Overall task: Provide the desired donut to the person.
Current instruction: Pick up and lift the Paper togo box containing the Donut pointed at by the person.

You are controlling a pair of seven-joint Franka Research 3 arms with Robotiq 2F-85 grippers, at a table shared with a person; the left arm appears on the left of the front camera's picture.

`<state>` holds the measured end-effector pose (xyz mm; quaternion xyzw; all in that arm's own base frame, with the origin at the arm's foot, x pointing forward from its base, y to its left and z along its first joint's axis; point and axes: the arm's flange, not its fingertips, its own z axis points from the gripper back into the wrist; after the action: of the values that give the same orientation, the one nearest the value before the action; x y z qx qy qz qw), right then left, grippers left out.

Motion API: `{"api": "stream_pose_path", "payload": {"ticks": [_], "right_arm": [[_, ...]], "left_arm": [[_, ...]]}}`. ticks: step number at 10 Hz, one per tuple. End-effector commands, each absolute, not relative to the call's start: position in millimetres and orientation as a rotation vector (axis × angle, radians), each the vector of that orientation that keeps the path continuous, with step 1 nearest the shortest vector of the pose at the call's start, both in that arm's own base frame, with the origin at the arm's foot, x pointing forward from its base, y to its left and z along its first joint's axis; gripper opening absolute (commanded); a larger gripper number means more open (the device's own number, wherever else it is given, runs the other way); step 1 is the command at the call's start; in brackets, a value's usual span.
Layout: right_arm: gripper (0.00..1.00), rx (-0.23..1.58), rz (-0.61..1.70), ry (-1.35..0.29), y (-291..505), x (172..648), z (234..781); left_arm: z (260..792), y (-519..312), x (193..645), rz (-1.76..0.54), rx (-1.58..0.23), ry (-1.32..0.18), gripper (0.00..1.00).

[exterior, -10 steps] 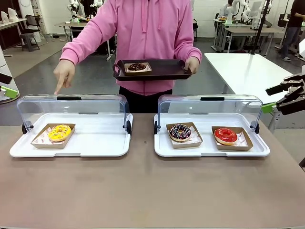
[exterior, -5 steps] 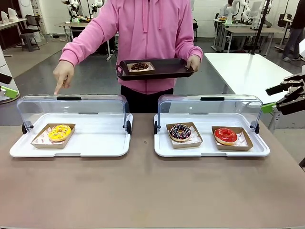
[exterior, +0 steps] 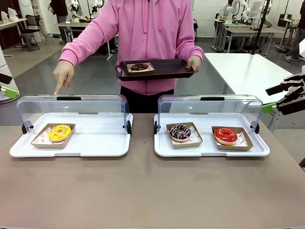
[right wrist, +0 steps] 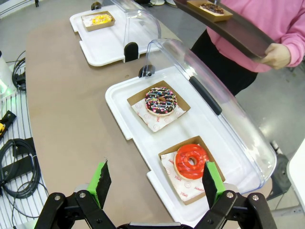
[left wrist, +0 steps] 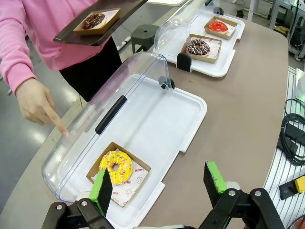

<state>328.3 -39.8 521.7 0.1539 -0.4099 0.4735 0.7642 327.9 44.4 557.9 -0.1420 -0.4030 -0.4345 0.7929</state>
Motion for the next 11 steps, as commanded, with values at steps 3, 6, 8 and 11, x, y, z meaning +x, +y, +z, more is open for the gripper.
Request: {"api": "stream_pose_path", "payload": {"ticks": [3,6,8,11], "right_arm": [[1.0,0.356,1.017,-0.904,-37,332,521],[1.0,0.356,1.017,-0.904,-37,332,521],[1.0,0.356,1.017,-0.904,-37,332,521],[1.0,0.356,1.017,-0.904,-37,332,521]], "left_arm": [[542,45,339,-1.079,-0.219,-0.689,1.0],[515,46,346,-1.293,-0.068,-0.465,1.0],[486,40,367,-1.543,-0.099,-0.351,1.0],[476,31,360,-1.507,-0.102,-0.34,1.0]]}}
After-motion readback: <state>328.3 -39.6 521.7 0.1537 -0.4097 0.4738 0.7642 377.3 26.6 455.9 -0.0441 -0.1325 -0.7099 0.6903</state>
